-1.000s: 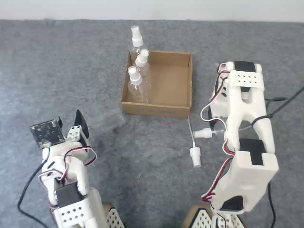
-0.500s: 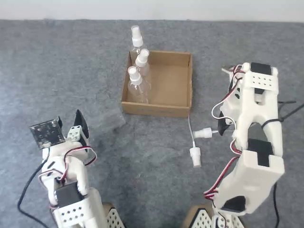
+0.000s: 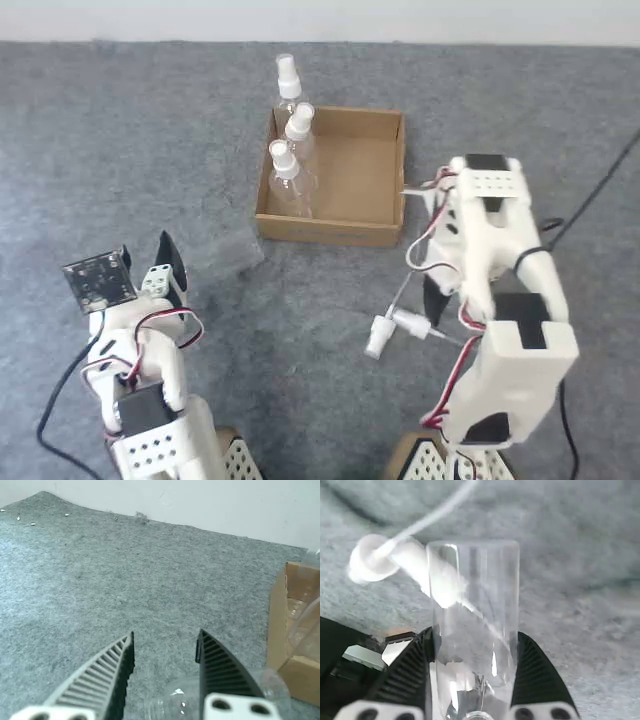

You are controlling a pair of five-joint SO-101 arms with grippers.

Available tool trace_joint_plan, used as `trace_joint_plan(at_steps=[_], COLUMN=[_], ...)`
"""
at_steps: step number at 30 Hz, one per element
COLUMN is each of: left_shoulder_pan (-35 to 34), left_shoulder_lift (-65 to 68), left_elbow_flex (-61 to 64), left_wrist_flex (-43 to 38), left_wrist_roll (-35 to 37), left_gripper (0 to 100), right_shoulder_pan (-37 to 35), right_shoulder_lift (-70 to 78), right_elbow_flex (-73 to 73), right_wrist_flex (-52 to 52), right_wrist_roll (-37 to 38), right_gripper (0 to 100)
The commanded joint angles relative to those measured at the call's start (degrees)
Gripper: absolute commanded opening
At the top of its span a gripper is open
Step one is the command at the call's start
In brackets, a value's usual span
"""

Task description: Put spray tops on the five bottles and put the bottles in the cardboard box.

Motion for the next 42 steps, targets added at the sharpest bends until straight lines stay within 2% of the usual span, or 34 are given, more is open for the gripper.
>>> trace_joint_plan(at_steps=[1,7,20,29,37,42], left_shoulder_pan=[-0.1,-0.1,-0.1,-0.2,-0.1,-0.1], left_shoulder_lift=[-0.9,-0.9,-0.9,-0.9,-0.9,-0.9], left_elbow_flex=[-1.5,-1.5,-1.5,-1.5,-1.5,-1.5], left_wrist_flex=[-1.7,-1.7,-1.7,-1.7,-1.7,-1.6], left_wrist_roll=[-0.3,-0.3,-0.4,-0.4,-0.4,-0.4], left_gripper=[19,19,19,19,19,19], right_shoulder_pan=[-3.5,-3.0,7.8,10.8,10.5,10.3], right_shoulder_lift=[-5.1,-5.4,-24.0,-25.5,-25.5,-25.5], right_elbow_flex=[-0.3,-0.5,-0.4,-0.2,-0.2,-0.2], right_wrist_flex=[2.4,2.4,0.7,-4.1,-8.2,-9.1], right_wrist_roll=[0.4,0.4,0.4,-0.4,-23.2,-33.0], right_gripper=[0.7,0.7,0.9,1.0,1.0,0.8])
